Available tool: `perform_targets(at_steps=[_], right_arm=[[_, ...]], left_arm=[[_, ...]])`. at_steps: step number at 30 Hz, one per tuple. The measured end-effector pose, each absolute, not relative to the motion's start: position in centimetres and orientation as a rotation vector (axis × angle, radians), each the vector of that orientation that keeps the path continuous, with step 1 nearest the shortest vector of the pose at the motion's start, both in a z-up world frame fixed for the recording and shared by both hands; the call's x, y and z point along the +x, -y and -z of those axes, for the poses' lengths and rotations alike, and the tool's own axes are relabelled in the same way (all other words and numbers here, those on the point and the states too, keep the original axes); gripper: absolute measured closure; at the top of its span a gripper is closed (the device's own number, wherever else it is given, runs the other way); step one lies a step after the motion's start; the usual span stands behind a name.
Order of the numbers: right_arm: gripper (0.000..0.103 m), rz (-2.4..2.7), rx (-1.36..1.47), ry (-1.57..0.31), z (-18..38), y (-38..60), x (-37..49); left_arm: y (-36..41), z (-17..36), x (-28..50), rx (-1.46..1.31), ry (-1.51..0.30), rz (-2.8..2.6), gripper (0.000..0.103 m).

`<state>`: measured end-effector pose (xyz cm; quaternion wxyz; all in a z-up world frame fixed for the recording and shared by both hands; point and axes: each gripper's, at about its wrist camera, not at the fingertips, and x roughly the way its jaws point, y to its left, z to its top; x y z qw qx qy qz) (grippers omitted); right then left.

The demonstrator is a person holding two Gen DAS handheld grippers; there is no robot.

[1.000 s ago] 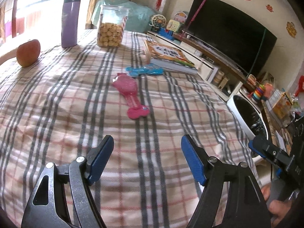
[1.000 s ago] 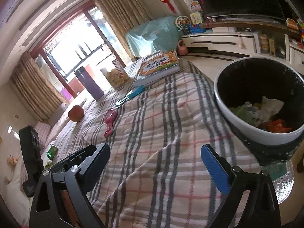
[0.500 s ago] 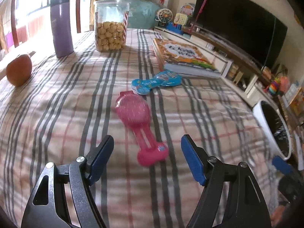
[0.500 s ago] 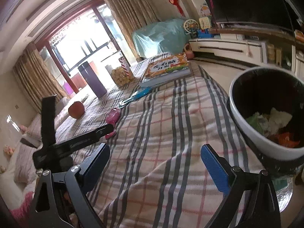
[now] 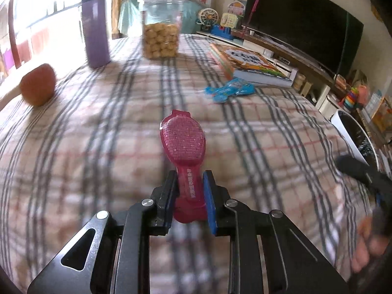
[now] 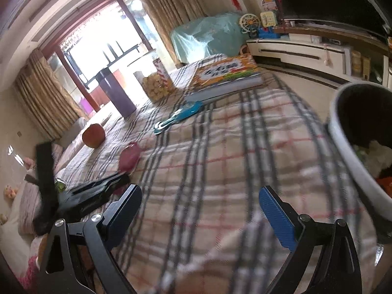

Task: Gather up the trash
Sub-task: 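Move the left tool to the pink toy brush while the right tool approaches the blue brush, then grasp the pink brush with left tool while right tool grasps the blue brush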

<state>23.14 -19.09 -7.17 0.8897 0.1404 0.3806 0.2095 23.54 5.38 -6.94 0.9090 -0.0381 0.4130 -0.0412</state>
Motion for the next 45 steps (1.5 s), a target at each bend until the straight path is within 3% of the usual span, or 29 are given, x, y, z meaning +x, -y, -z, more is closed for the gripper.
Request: perform_targets(at_steps=[9, 16, 22, 23, 24, 32, 45], right_arm=[[0.006, -0.395, 0.284, -0.859, 7.7, 11.9, 29.8], [0.006, -0.23, 0.231, -0.867, 7.9, 8.3, 35.0], [0.007, -0.142, 0.139, -0.874, 8.8, 6.6, 37.7], [0.016, -0.143, 0.12, -0.873, 8.8, 6.5, 37.6], [0.034, -0.153, 0.111, -0.869, 8.8, 6.4, 37.5], [0.084, -0.298, 0.09, -0.874, 8.5, 7.9, 34.9], [0.087, -0.473, 0.167, -0.937, 8.9, 14.7, 22.9]], left_arm=[[-10.6, 7.8, 20.0, -0.29, -0.837, 0.077, 0.082], [-10.8, 7.8, 20.1, -0.316, -0.827, 0.129, 0.066], [-10.5, 7.7, 20.2, -0.308, -0.826, 0.151, 0.059], [-10.5, 7.7, 20.3, -0.311, -0.826, 0.156, 0.058], [-10.5, 7.7, 20.3, -0.314, -0.825, 0.16, 0.058], [-10.5, 7.8, 20.3, -0.316, -0.825, 0.181, 0.052], [-10.3, 7.8, 20.4, -0.307, -0.826, 0.198, 0.046]])
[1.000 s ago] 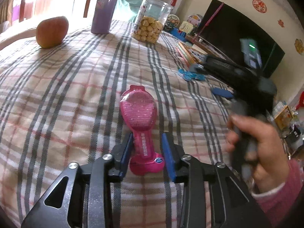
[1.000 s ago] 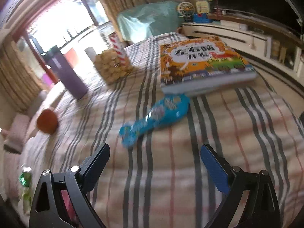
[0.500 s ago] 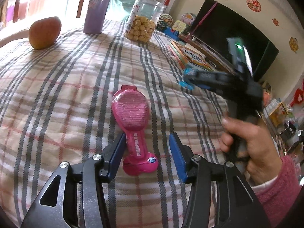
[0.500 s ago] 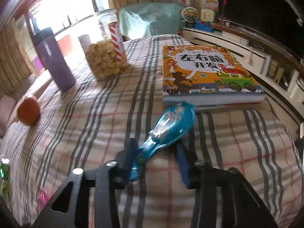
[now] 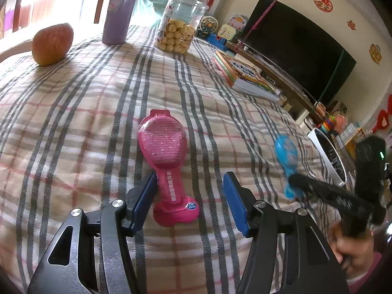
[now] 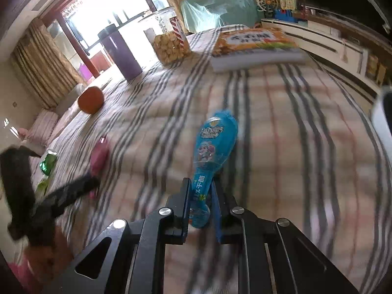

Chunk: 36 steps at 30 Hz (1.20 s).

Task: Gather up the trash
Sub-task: 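Grasp the pink brush with left tool while right tool grasps the blue brush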

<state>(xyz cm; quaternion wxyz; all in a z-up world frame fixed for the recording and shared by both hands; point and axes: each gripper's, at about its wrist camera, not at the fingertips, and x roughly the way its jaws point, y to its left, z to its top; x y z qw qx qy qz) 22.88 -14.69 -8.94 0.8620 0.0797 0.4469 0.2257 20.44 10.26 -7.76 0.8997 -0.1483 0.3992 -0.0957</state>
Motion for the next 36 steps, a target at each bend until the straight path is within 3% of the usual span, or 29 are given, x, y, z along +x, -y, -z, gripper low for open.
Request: perform_targets(at_steps=[4, 6, 9, 24, 28, 29, 31, 32, 33, 36], right_arm=[[0.079, -0.442, 0.188, -0.893, 8.7, 15.7, 20.5], [0.057, -0.408, 0.21, -0.861, 8.4, 16.0, 19.9], [0.037, -0.386, 0.225, -0.823, 7.8, 15.8, 20.0], [0.031, -0.306, 0.078, -0.862, 8.7, 12.7, 23.5], [0.032, -0.322, 0.046, -0.86, 8.8, 12.8, 24.0], [0.032, -0.325, 0.041, -0.861, 8.8, 12.9, 24.1], [0.04, -0.328, 0.023, -0.861, 8.7, 12.8, 24.0], [0.052, -0.327, 0.01, -0.858, 8.7, 12.8, 23.9], [0.056, -0.331, 0.01, -0.855, 8.6, 12.9, 23.8], [0.056, -0.36, 0.031, -0.854, 8.6, 13.6, 23.4]], left_arm=[[-10.0, 7.7, 20.3, -0.293, -0.828, 0.188, 0.044], [-9.9, 7.6, 20.2, -0.281, -0.828, 0.172, 0.042], [-9.9, 7.3, 20.0, -0.268, -0.824, 0.12, 0.039], [-8.7, 7.8, 23.6, -0.091, -0.872, -0.02, 0.037], [-7.6, 7.7, 23.3, -0.028, -0.868, -0.021, 0.063], [-7.4, 7.7, 23.2, -0.019, -0.867, -0.02, 0.063], [-7.1, 7.6, 23.0, -0.01, -0.866, -0.021, 0.063], [-6.9, 7.6, 22.8, -0.01, -0.866, -0.019, 0.064], [-6.7, 7.5, 22.7, -0.009, -0.866, -0.017, 0.064], [-5.8, 7.4, 22.2, -0.001, -0.864, -0.009, 0.064]])
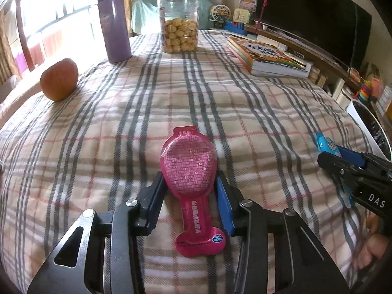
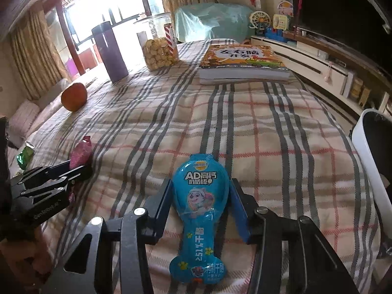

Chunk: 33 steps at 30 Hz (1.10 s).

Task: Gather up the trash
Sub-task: 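Grasp the pink brush with left tool while right tool grasps the blue brush, then carry the pink brush and blue brush over the bin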

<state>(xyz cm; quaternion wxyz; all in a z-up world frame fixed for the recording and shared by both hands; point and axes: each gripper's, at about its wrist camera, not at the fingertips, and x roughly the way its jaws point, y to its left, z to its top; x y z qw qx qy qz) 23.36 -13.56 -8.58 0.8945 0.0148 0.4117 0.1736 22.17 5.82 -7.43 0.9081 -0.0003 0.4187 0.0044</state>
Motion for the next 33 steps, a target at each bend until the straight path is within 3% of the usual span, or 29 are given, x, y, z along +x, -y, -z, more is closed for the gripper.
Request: perform_targets(at_steps=[16, 33], right_arm=[[0.056, -0.443, 0.191, -0.81, 7.1, 18.6, 19.3], [0.056, -0.383, 0.28, -0.766, 5.8, 25.0, 16.5]], left_arm=[[-1.9, 5.9, 18.8, -0.133, -0.855, 0.151, 0.064], [5.7, 4.1, 17.5, -0.079, -0.83, 0.299, 0.064]])
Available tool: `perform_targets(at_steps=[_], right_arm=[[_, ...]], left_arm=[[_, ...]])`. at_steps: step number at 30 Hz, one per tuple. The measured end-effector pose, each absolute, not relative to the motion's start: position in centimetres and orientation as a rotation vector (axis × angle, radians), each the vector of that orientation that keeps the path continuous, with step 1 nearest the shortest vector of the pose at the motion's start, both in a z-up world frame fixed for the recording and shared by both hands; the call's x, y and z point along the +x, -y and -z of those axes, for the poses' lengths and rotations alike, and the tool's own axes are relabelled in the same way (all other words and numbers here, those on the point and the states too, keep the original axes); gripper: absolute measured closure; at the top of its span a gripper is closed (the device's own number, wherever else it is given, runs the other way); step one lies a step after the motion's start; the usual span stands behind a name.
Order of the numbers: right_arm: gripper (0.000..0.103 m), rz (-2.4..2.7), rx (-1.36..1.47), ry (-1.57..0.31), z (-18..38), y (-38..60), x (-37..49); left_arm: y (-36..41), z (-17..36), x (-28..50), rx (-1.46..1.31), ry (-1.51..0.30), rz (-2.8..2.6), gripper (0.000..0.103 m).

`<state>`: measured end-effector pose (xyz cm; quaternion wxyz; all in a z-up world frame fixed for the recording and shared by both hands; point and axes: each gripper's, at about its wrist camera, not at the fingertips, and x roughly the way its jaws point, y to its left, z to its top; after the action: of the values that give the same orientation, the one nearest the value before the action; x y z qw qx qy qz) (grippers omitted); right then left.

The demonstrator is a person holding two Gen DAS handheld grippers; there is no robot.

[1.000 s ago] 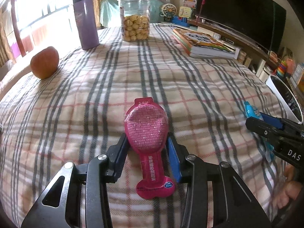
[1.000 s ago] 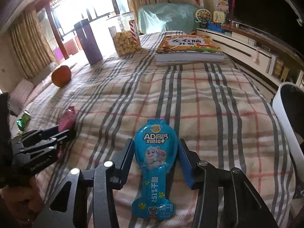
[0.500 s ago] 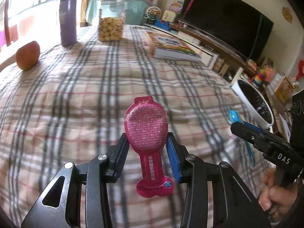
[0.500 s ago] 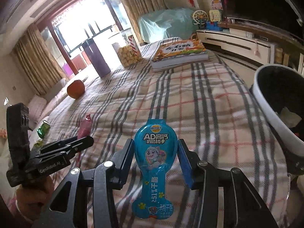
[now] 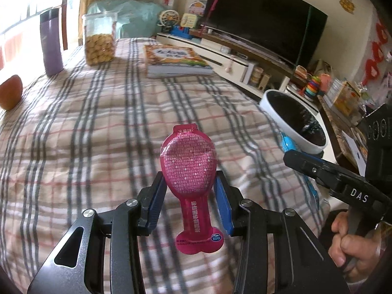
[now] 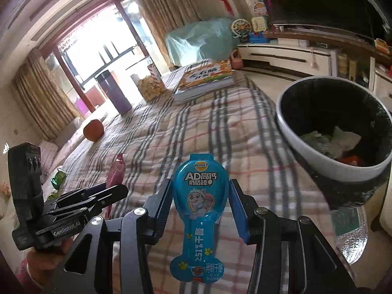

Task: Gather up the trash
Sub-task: 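Carry the pink brush and blue brush over the bin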

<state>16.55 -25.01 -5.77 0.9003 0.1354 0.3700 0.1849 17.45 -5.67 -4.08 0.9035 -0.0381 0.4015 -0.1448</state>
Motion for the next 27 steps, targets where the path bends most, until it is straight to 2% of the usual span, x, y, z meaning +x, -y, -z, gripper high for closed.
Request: perform_targets(at_steps=[27], right_arm=[[0.056, -0.301, 0.378, -0.682, 3.6, 32.0, 15.6]], left_arm=[[13.4, 2.0, 18.0, 0.031, -0.791, 0.414, 0.064]])
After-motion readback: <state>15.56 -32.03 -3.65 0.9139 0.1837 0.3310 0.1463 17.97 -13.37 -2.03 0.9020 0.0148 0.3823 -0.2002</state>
